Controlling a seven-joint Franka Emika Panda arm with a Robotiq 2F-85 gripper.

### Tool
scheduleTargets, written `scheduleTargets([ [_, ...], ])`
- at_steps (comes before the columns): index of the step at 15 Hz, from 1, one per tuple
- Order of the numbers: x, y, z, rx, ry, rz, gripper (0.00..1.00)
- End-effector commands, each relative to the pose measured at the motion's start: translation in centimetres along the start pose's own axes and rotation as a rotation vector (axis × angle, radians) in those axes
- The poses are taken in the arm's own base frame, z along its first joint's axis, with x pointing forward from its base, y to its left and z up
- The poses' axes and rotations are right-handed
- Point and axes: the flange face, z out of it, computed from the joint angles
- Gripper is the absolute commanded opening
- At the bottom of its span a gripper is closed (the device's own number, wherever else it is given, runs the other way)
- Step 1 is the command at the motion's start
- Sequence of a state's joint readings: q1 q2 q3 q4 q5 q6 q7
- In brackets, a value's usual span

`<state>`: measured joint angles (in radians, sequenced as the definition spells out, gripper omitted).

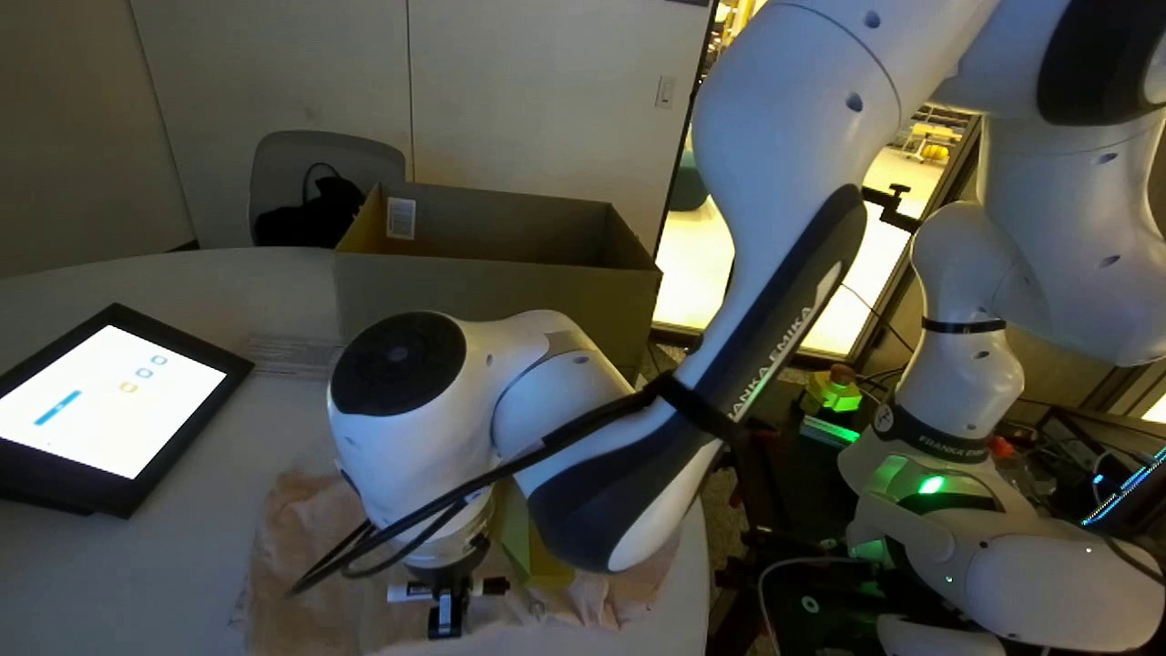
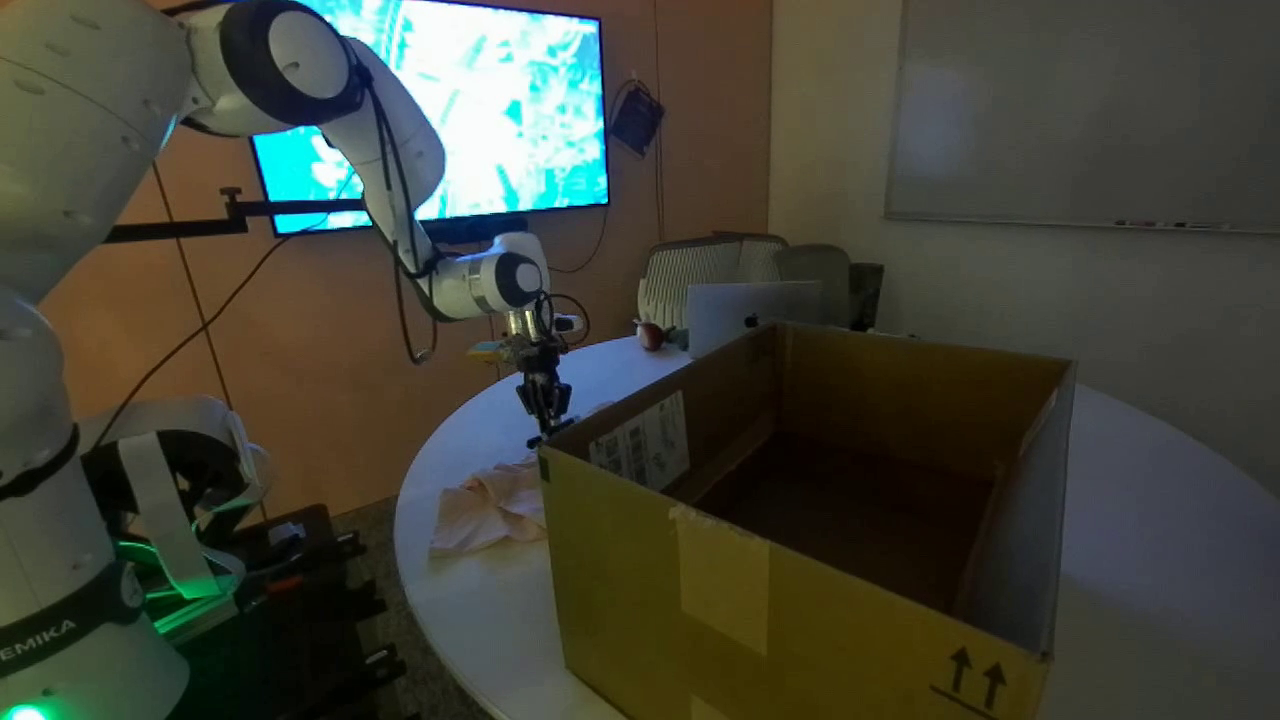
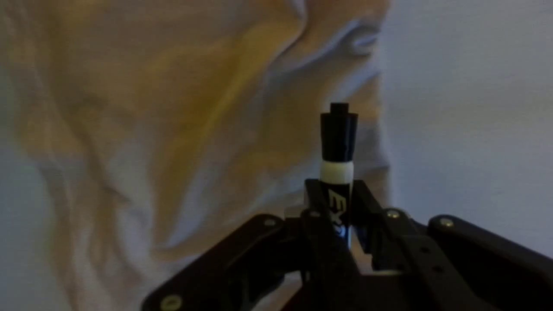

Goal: Put the black marker on the peach towel, fold the towel once and place it inside the brown box

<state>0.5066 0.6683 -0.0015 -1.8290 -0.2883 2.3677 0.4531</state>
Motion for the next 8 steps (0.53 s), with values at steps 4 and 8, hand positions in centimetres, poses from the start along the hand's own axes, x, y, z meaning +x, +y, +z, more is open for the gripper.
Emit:
scheduleTargets([
  [4,0.4,6.4,1.7,-0.141,0.047,0.084,0.15],
  [8,0.7,7.9,2.4,-0.165,0.040,0.066,0.15],
])
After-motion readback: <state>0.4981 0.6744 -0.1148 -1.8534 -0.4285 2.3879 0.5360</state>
